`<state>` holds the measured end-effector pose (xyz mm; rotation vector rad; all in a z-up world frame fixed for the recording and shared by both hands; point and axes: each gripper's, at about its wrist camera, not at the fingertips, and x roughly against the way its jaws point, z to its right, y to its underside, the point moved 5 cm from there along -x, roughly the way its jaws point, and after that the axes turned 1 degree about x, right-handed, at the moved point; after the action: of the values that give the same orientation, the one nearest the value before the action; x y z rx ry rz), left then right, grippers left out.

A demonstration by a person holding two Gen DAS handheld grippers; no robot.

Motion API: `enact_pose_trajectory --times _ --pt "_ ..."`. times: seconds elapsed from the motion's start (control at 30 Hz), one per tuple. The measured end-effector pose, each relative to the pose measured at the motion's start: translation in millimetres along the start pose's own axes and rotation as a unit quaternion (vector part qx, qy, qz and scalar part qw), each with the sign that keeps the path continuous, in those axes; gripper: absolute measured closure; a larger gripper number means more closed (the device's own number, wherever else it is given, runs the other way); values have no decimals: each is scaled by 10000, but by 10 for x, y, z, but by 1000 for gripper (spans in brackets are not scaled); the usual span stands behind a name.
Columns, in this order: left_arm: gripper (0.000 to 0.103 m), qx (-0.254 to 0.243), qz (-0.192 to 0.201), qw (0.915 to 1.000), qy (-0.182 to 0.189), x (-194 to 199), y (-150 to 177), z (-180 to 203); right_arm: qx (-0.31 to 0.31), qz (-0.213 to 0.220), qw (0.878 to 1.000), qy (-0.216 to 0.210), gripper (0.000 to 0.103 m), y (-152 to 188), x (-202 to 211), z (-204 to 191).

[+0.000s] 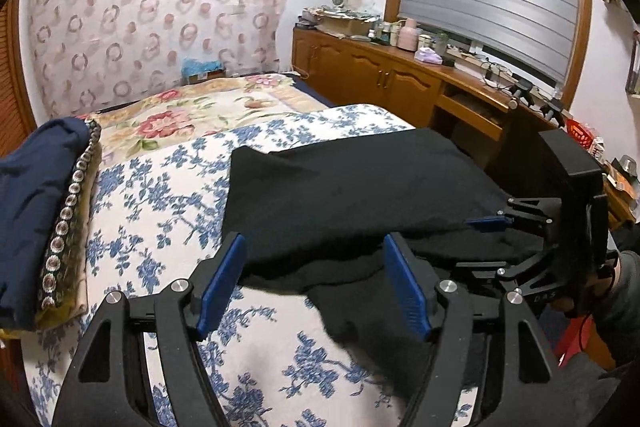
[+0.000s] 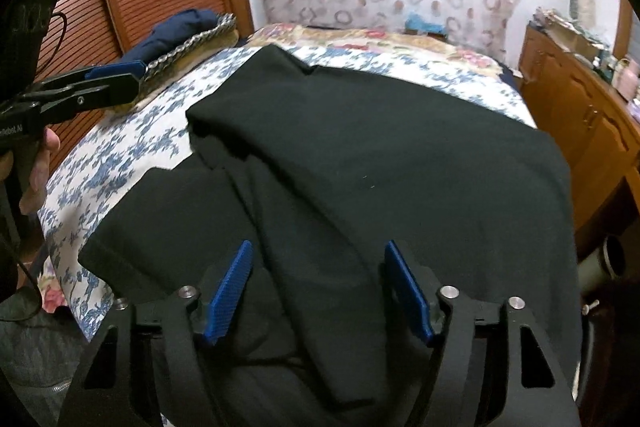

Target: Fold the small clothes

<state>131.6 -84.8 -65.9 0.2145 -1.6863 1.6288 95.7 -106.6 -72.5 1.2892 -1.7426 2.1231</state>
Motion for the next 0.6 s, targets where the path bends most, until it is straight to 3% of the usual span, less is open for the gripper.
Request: enact_pose_trajectory --times 0.07,0.2,0.27,0.6 --pt "31 31 -15 10000 -1 5 36 -41 60 -67 10000 -1 46 -4 -32 10" --pt "31 118 -4 9999 -10 13 64 -85 205 -65 9998 -45 77 -24 -15 51" --pt "31 157 -9 9999 -17 10 70 -109 214 -16 9997 -118 86 -37 22 83" --pt "31 128 12 9999 -23 26 64 -101 305 1033 9942 -27 90 -170 775 149"
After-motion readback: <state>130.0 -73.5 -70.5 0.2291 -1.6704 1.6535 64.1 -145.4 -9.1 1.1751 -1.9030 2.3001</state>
